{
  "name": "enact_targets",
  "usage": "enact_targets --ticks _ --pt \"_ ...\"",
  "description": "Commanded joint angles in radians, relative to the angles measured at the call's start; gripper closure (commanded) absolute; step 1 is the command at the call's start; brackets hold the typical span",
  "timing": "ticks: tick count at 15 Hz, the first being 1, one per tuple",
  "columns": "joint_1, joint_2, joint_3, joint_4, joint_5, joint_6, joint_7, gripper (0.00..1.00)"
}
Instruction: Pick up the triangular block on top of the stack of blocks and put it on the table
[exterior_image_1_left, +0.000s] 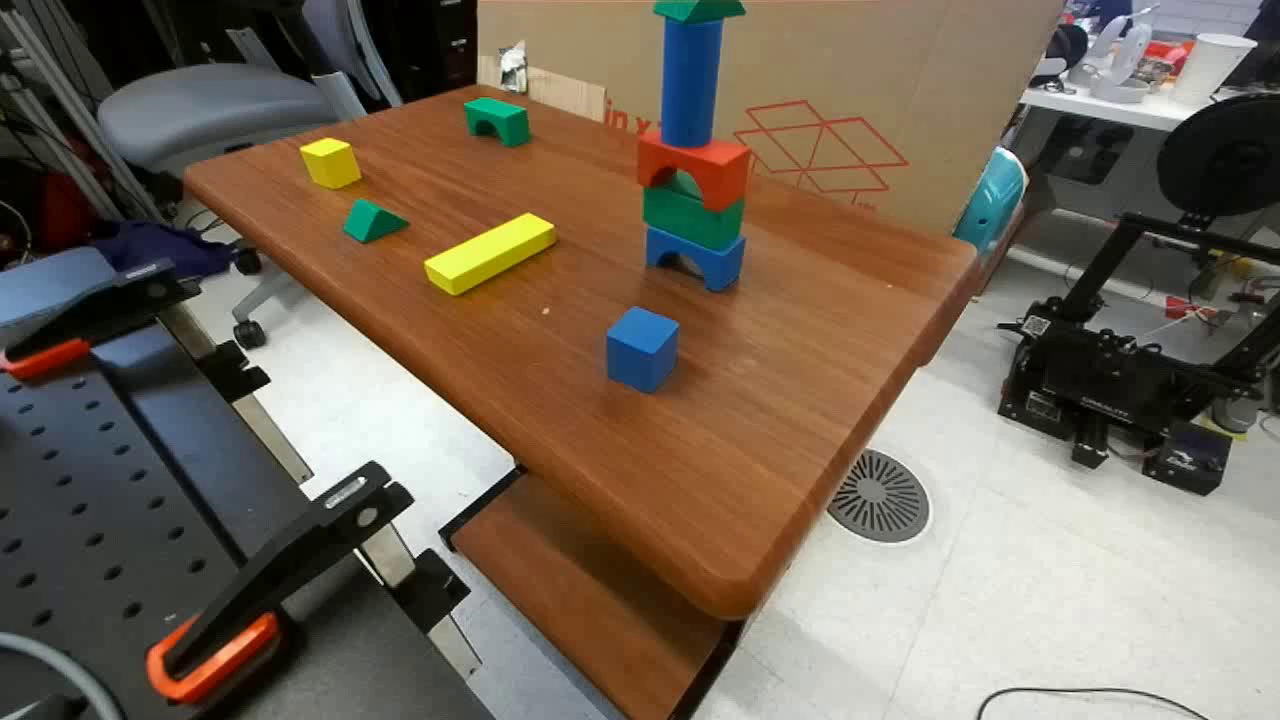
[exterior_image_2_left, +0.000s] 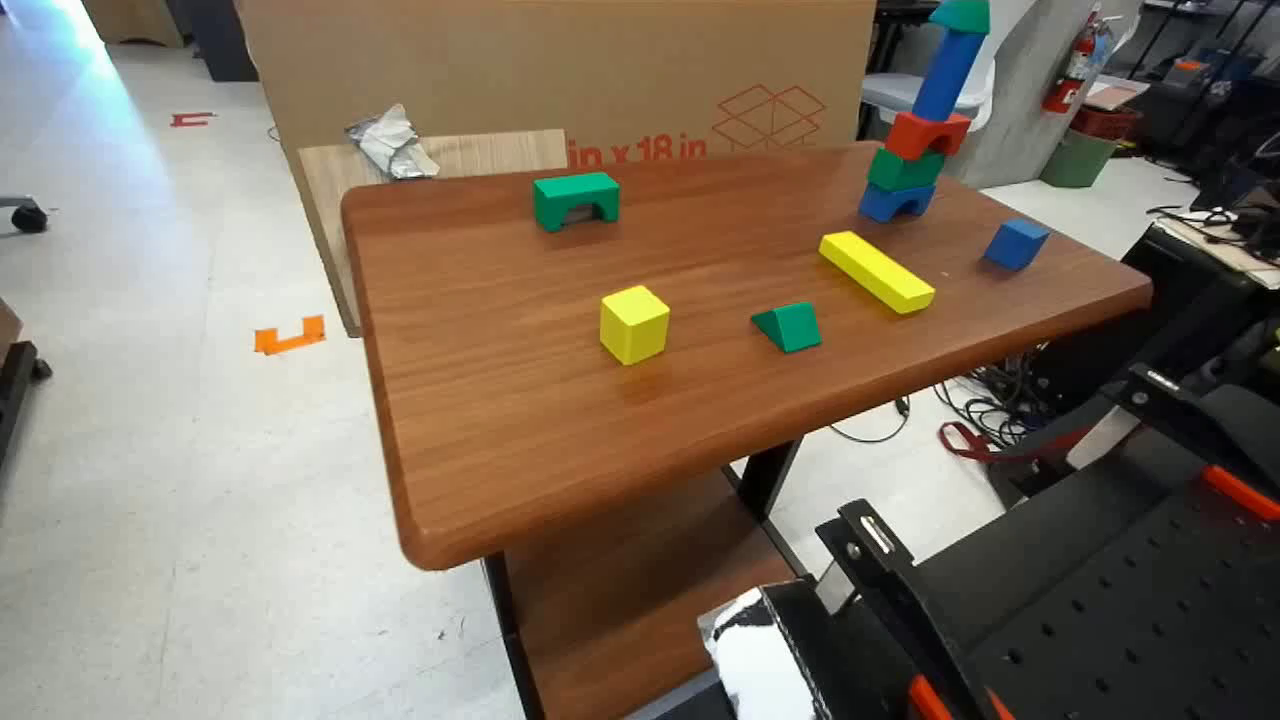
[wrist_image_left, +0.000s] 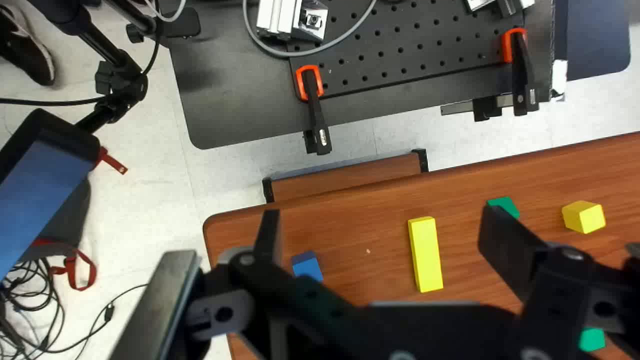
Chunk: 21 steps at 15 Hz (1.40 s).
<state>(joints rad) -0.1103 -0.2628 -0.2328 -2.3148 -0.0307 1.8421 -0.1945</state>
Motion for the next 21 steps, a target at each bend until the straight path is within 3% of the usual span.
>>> enact_targets --ticks 1,14,21 --pt "-0.016 0.001 0.015 0.001 0.004 -0.001 -0.004 0.00" --pt "-0.006 0.032 0.026 0.015 0.017 0.017 0.011 0.00" --pt "0.013 0.145 0.078 0.040 0.072 0.232 0.095 0.00"
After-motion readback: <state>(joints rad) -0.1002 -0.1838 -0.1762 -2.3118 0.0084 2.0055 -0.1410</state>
